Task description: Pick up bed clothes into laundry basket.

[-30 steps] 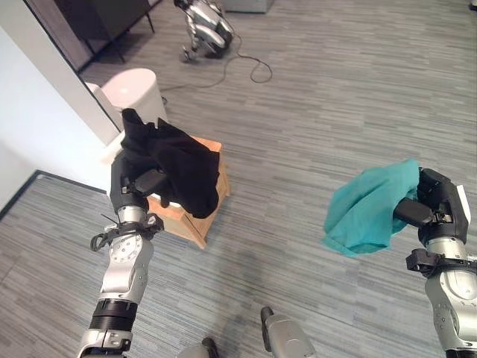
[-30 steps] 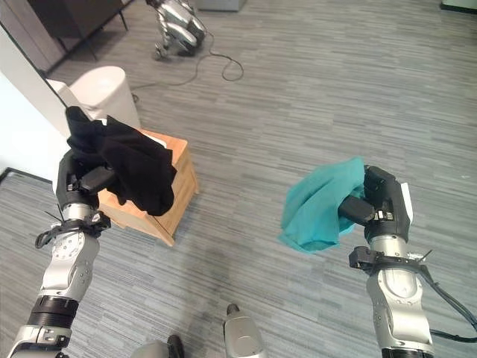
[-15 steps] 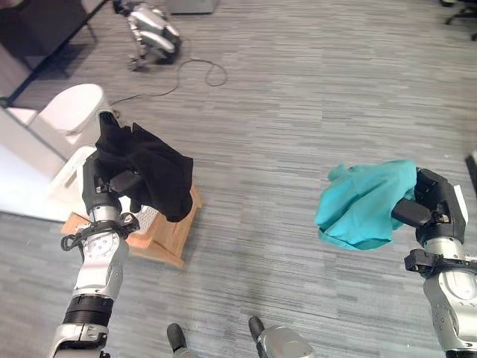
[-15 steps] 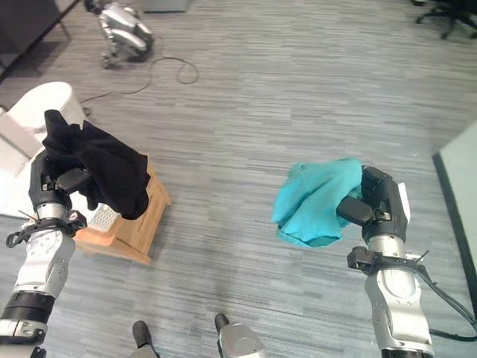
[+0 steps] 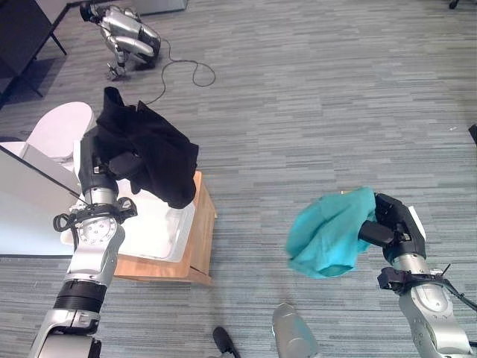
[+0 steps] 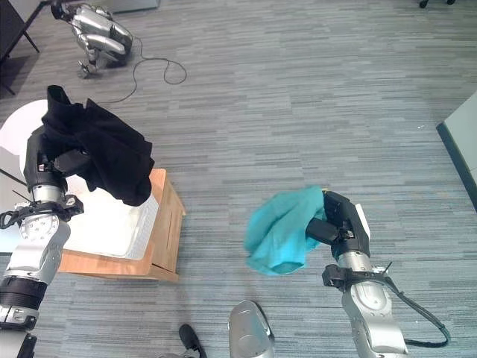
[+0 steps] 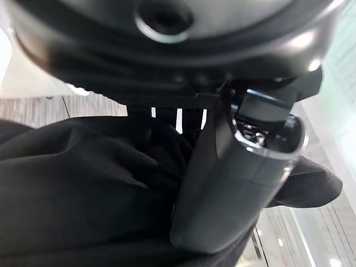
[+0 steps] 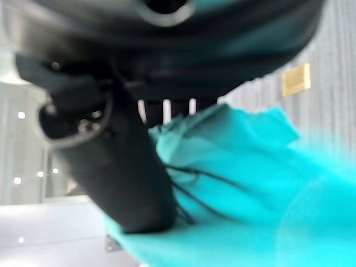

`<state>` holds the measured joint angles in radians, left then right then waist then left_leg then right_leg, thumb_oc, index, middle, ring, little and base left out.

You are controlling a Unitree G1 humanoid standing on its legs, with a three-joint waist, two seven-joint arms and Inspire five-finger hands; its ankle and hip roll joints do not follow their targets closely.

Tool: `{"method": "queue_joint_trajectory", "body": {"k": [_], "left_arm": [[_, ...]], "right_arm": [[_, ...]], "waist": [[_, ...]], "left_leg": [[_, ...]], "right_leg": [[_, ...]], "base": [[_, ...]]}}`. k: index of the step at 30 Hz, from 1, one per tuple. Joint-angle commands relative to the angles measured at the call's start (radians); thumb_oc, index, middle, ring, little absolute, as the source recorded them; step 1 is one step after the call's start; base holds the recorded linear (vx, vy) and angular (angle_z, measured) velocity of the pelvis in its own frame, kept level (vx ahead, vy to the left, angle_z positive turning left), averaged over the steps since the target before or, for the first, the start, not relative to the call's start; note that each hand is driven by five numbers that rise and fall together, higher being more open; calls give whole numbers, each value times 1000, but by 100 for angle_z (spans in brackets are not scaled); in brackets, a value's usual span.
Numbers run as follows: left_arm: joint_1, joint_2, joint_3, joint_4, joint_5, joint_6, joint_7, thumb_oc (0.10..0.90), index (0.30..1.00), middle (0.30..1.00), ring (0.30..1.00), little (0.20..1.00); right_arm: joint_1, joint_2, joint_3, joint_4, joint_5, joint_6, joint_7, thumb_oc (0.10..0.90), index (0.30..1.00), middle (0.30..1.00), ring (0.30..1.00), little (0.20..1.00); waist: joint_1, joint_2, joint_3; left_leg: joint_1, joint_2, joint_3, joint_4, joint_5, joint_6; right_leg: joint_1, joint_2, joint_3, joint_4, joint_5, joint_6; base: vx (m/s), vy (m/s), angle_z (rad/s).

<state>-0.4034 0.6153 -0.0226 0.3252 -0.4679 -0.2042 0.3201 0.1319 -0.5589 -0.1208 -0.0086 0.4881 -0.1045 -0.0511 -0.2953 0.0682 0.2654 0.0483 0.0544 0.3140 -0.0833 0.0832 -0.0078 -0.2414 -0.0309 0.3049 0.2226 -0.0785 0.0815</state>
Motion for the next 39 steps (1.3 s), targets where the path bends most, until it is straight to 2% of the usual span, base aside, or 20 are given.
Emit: {"method": "queue_joint_trajectory", "body": {"k": [1,3,4,9,12,14,15,16,21,27,31,39], "left_arm": [[-110,137,125,-88,72,-122,41,400,300,300,300,300],[-99,125,137,-103,87,-132,44,400,300,300,300,300],[-90,121,145,-108,99,-134,45,400,300,300,300,300],[-50,129,173,-85,105,-136,50,400,300,300,300,300],[-24,126,181,-70,96,-132,53,400,300,300,300,300],[-2,134,178,-43,114,-119,58,400,300,300,300,300],[0,134,181,-43,114,-120,58,400,300,300,300,300],[8,132,167,-20,120,-110,58,400,300,300,300,300],[29,115,130,65,135,-78,32,400,300,300,300,300],[2,105,83,177,142,-48,3,400,300,300,300,300],[-89,154,25,317,140,-27,-28,400,300,300,300,300],[-248,243,-45,354,142,-33,-47,400,300,300,300,300]], "right_arm": [[-75,-18,-158,-84,23,-119,-39,400,300,300,300,300],[-63,-18,-165,-89,35,-127,-29,400,300,300,300,300],[-74,-29,-177,-79,32,-127,-25,400,300,300,300,300],[-106,-73,-180,-56,40,-123,-9,400,300,300,300,300],[-133,-105,-146,-46,30,-109,1,400,300,300,300,300],[-176,-140,-96,-48,6,-97,10,400,300,300,300,300],[-180,-141,-92,-46,6,-98,9,400,300,300,300,300],[-210,-161,-51,-55,-4,-90,21,400,300,300,300,300],[-267,-190,65,-84,-18,-65,70,400,300,300,300,300],[-258,-177,118,-104,-13,-45,111,400,300,300,300,300],[-245,-173,154,-94,-14,-37,124,400,300,300,300,300],[-196,-176,142,-76,-4,-40,140,400,300,300,300,300]], "waist": [[8,-47,-59],[13,-54,-63],[29,-52,-71],[46,-45,-87],[65,-45,-96],[91,-45,-101],[88,-45,-100],[106,-48,-97],[126,-56,-89],[126,-65,-83],[104,-72,-82],[66,-59,-91]], "left_leg": [[82,35,-22,-1,-40,-91],[81,27,-31,-2,-42,-90],[76,17,-36,-4,-44,-88],[85,12,-44,-4,-51,-86],[90,10,-55,-4,-54,-87],[89,10,-67,-4,-54,-88],[89,9,-68,-4,-54,-88],[85,10,-79,-4,-52,-89],[75,12,-98,-4,-48,-92],[65,20,-101,-4,-43,-97],[69,29,-78,-4,-47,-103],[82,28,-43,-4,-59,-107]], "right_leg": [[140,-17,-54,-52,26,49],[153,-17,-50,-71,29,48],[174,-28,-70,-106,31,45],[227,-40,-96,-159,38,41],[254,-50,-111,-181,36,39],[273,-56,-122,-191,33,37],[274,-56,-123,-191,33,37],[276,-57,-130,-186,30,37],[275,-55,-141,-175,21,32],[278,-50,-147,-191,25,28],[279,-44,-135,-212,35,34],[277,-44,-108,-229,47,46]], "base": [[65,-13,35],[76,-42,37],[96,-42,32],[72,-21,10],[44,-27,12],[34,-33,11],[1,-31,11],[-14,-17,8],[-16,-18,20],[0,-18,16],[27,-5,-3],[46,11,-16]]}}
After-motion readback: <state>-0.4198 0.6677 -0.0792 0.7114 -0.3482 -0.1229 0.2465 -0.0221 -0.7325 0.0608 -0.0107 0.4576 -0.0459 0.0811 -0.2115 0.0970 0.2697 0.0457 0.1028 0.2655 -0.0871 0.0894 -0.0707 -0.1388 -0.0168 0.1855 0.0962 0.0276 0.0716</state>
